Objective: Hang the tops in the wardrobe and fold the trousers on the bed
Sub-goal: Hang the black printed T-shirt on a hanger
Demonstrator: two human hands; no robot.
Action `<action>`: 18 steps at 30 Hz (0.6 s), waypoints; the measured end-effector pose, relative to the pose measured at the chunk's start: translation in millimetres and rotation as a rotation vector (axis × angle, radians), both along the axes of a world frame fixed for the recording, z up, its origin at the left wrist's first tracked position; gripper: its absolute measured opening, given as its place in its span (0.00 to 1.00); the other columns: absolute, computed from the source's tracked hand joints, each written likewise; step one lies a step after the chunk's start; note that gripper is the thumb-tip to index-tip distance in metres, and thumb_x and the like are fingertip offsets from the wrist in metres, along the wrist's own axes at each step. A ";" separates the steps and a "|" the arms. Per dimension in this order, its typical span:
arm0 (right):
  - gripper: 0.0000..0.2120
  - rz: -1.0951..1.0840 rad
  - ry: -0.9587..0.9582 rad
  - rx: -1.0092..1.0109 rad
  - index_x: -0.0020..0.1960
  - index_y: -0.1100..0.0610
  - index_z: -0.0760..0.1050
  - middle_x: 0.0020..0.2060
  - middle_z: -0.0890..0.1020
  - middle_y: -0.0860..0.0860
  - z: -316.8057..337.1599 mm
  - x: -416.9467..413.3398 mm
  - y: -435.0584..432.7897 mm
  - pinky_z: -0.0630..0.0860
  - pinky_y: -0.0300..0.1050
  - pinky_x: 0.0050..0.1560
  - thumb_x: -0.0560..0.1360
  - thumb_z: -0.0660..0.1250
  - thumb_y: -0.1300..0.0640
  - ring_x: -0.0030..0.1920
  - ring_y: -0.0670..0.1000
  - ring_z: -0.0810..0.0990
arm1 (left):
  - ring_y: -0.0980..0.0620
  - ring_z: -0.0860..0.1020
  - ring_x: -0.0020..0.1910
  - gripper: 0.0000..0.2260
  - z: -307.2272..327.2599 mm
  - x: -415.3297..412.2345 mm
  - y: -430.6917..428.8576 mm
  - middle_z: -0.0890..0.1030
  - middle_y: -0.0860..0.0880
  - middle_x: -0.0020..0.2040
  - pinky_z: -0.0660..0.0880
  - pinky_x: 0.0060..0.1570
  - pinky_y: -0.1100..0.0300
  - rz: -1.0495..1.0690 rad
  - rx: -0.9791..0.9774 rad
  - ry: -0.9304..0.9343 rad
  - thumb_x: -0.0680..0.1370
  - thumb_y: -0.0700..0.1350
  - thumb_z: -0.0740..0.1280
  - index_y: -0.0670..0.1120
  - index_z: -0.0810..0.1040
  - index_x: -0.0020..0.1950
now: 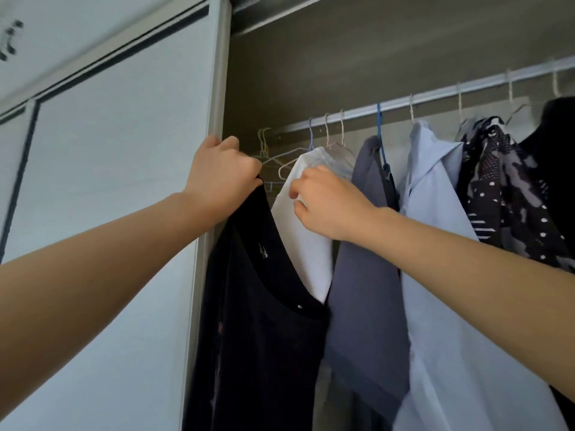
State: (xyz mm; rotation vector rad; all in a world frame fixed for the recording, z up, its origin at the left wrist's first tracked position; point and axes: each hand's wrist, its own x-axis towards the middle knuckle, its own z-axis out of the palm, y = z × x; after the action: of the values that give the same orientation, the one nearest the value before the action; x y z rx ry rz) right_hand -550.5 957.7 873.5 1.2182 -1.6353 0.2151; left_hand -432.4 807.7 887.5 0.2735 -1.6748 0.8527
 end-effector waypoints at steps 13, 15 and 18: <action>0.19 -0.508 0.416 0.211 0.57 0.55 0.79 0.55 0.81 0.56 65.5 -47.9 -89.6 0.70 0.48 0.44 0.83 0.51 0.50 0.54 0.59 0.80 | 0.43 0.75 0.44 0.11 8.1 -7.7 -35.3 0.79 0.44 0.35 0.64 0.48 0.51 -0.047 -0.140 0.074 0.78 0.52 0.68 0.45 0.85 0.46; 0.15 -0.656 0.484 0.204 0.57 0.51 0.79 0.54 0.81 0.52 64.6 -52.3 -102.7 0.70 0.45 0.46 0.81 0.54 0.54 0.54 0.58 0.80 | 0.43 0.75 0.46 0.12 9.1 -9.7 -37.6 0.79 0.44 0.36 0.64 0.49 0.51 -0.047 -0.145 0.088 0.78 0.53 0.67 0.45 0.84 0.47; 0.15 -0.680 0.324 0.091 0.57 0.52 0.79 0.53 0.82 0.52 71.7 -57.6 -117.2 0.76 0.50 0.49 0.81 0.55 0.56 0.52 0.59 0.81 | 0.44 0.75 0.47 0.13 9.1 -11.4 -40.3 0.79 0.45 0.37 0.62 0.50 0.51 -0.034 -0.140 0.099 0.79 0.54 0.65 0.47 0.84 0.48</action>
State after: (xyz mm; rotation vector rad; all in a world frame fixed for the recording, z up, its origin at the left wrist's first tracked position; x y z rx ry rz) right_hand -608.1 840.5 945.2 0.6559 -1.6798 -0.4629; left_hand -443.8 767.4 896.5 0.1880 -1.5161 0.9119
